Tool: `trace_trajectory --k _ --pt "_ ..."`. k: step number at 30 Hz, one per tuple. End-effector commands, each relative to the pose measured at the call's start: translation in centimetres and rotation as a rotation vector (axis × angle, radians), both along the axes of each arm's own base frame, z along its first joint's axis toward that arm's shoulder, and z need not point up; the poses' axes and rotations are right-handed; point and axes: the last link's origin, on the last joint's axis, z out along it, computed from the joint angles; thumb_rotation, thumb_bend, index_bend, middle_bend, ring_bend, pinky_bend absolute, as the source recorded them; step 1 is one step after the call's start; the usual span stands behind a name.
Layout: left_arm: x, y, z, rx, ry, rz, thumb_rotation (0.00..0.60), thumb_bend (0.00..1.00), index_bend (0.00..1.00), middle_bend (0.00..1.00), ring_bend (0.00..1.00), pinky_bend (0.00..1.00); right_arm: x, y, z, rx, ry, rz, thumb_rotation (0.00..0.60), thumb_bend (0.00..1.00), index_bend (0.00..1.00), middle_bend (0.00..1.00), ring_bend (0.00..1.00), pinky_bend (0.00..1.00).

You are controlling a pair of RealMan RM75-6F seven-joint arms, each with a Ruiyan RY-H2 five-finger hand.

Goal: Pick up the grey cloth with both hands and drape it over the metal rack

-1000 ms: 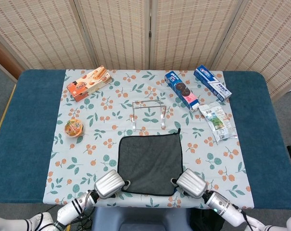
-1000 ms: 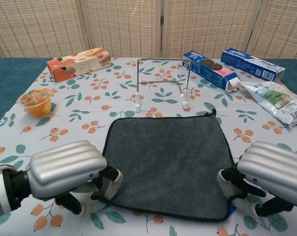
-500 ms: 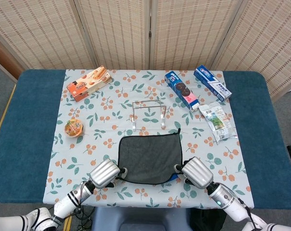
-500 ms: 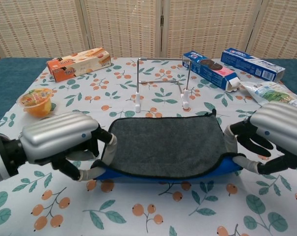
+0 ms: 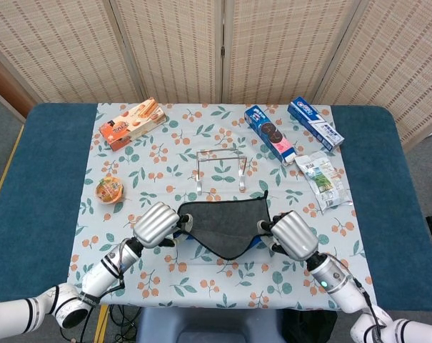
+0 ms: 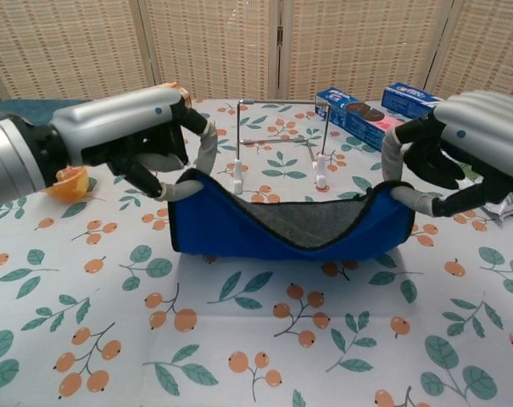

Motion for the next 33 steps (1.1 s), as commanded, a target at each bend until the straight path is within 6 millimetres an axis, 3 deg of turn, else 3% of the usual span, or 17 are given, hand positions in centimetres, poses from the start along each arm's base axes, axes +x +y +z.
trace_trajectory --k 1,14,33 --pt "1.4 1.1 0.7 0.003 -0.011 0.000 0.600 0.40 0.59 1.00 0.98 1.00 0.8 -1.2 1.1 -0.027 -0.014 -0.004 0.600 0.50 0.64 0.85 0.78 0.88" --pt "5.4 5.5 2.0 -0.016 -0.080 0.102 0.600 0.40 0.60 1.00 0.98 1.00 1.2 -5.0 4.9 -0.129 -0.021 -0.090 0.600 0.50 0.64 0.85 0.78 0.88" --pt "8.4 11.6 1.6 0.067 -0.050 0.223 0.600 0.40 0.60 1.00 0.98 1.00 2.0 -9.9 6.5 -0.201 -0.004 -0.189 0.600 0.50 0.64 0.85 0.78 0.88"
